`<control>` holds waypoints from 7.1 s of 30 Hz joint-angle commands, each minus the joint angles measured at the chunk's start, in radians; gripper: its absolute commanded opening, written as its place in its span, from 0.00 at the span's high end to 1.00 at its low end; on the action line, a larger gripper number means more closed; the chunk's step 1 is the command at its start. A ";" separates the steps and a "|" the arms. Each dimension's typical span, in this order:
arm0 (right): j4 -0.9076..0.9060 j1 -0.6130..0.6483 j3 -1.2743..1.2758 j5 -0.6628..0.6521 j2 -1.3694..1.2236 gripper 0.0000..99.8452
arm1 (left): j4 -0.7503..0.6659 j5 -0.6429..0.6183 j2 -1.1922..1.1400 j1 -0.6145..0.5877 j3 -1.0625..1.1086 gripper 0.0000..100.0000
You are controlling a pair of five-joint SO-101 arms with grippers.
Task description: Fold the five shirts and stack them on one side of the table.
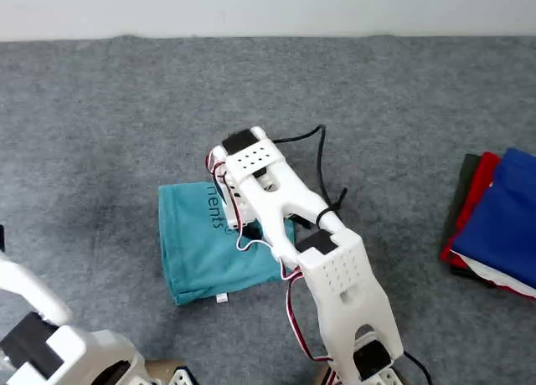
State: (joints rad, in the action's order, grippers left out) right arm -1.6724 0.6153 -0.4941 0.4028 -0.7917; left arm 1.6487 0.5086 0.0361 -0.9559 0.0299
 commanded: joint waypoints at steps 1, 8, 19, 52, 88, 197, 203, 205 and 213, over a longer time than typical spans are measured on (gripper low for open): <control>0.022 0.007 0.000 0.005 -0.031 0.64 | -0.011 -0.005 0.041 0.006 -0.002 0.98; 0.019 0.002 0.000 -0.114 -0.051 0.88 | -0.011 -0.005 0.041 0.005 -0.002 0.98; -0.122 -0.035 0.005 -0.373 0.008 0.99 | -0.009 -0.005 0.044 0.005 -0.002 0.98; 0.358 -0.524 0.028 -1.832 0.269 0.99 | 0.038 0.000 0.051 0.008 -0.005 0.98; -0.035 -0.406 0.028 0.117 0.349 0.55 | 0.060 0.066 0.051 0.011 -0.012 0.98; -0.119 -1.196 -0.092 -0.644 0.719 0.97 | 0.087 0.060 0.044 0.126 -0.084 0.98; -0.056 -1.184 0.110 -0.643 0.610 0.98 | 0.087 0.060 0.043 0.126 -0.082 0.98; -0.042 -1.171 0.189 -0.643 0.550 0.99 | 0.087 0.060 0.041 0.126 -0.082 0.98; -0.041 -1.121 0.252 -0.647 0.476 0.99 | 0.086 0.061 0.041 0.126 -0.082 0.98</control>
State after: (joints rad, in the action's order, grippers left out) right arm -1.7154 -0.5155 -0.2102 -0.2309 -0.3437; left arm 1.7238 0.5669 0.0376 -0.8316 -0.0192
